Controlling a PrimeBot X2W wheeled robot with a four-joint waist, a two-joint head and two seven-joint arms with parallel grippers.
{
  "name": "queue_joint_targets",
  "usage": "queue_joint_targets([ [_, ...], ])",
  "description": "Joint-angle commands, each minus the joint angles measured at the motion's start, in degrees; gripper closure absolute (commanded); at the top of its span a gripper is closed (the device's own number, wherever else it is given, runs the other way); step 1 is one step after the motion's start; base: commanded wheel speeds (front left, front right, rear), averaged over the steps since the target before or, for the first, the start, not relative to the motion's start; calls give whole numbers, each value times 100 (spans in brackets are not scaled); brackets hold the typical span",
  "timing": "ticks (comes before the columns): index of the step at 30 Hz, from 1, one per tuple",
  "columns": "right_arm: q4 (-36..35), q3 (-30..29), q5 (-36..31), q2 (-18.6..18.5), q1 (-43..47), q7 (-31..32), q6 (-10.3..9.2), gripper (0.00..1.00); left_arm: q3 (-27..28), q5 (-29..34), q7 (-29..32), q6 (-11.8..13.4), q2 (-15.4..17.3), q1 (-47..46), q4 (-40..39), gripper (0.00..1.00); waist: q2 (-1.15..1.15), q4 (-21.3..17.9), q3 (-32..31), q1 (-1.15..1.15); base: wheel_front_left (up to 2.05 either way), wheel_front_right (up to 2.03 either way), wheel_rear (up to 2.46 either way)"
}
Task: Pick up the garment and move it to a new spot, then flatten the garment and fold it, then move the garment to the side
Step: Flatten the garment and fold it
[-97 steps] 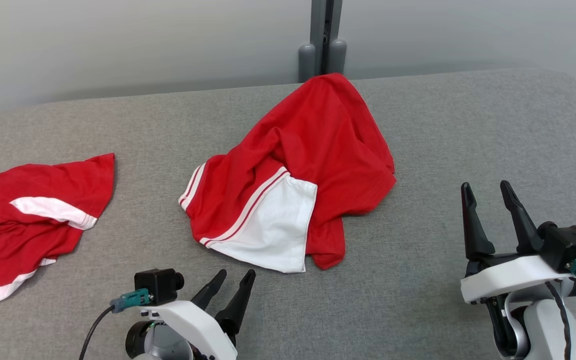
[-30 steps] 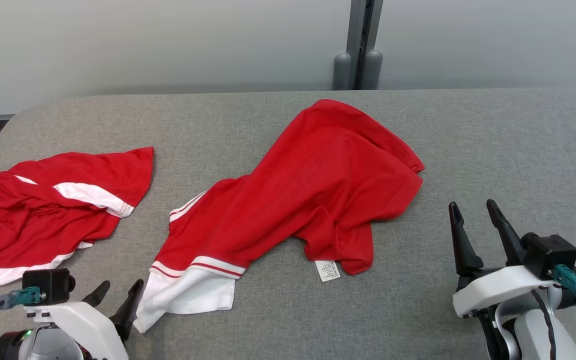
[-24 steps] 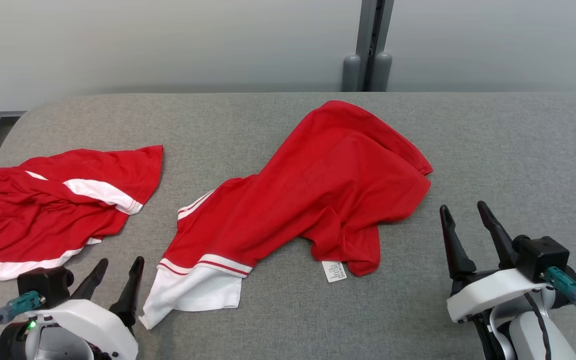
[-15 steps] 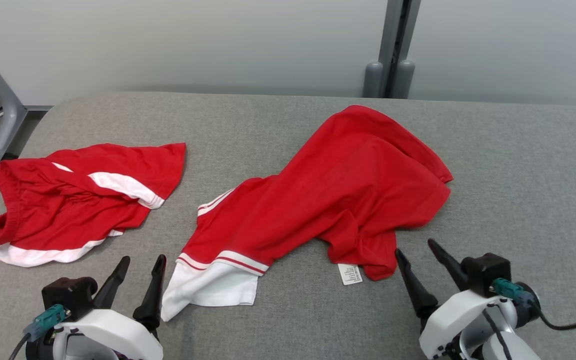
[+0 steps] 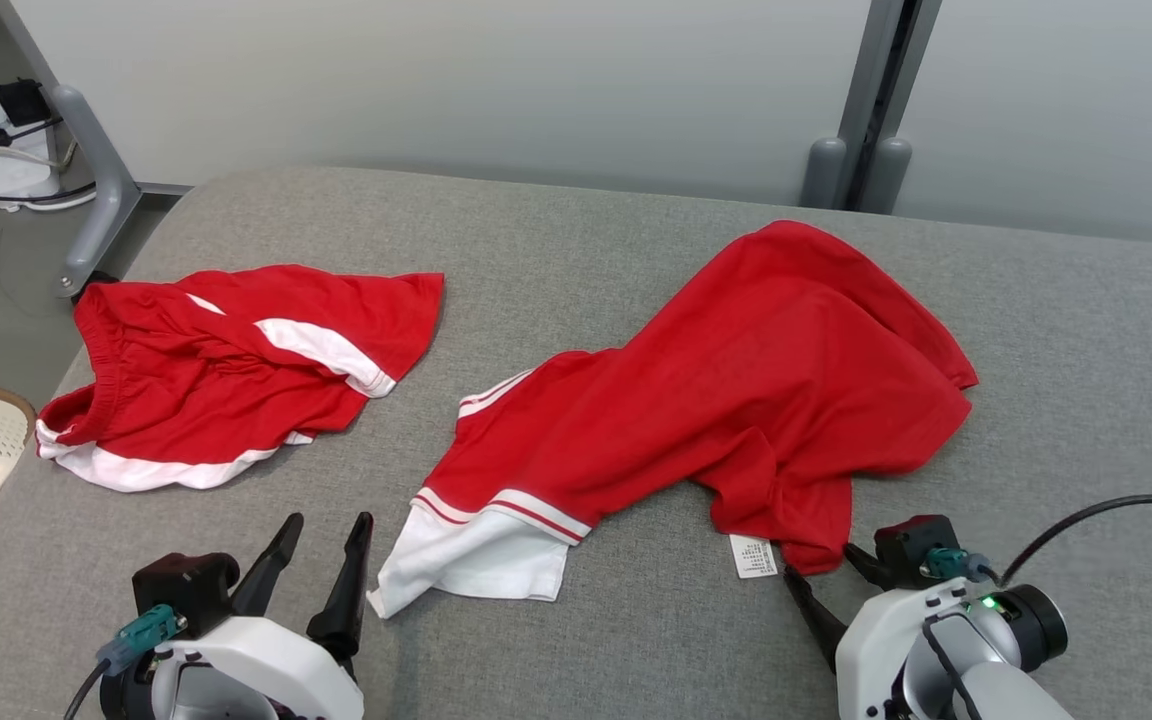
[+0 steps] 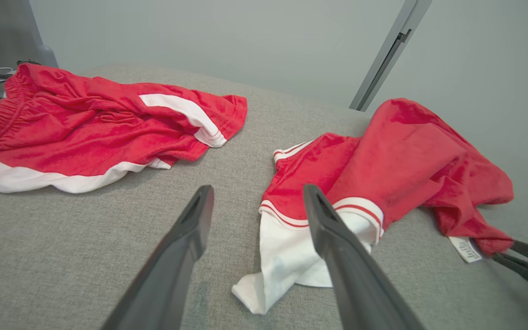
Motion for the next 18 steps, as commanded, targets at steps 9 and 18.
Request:
queue_joint_targets([
  [9, 217, -6, -185, -10, -251, -218, -1, 100, -21, 48, -219, -31, -25, -70, 176, 0, 0, -95, -43, 0, 0, 0, 0],
  [18, -359, -75, -272, -668, -199, 112, -1, 100, -117, 167, -120, 53, 99, -40, 292, 0, 0, -534, -131, 0, 0, 0, 0],
])
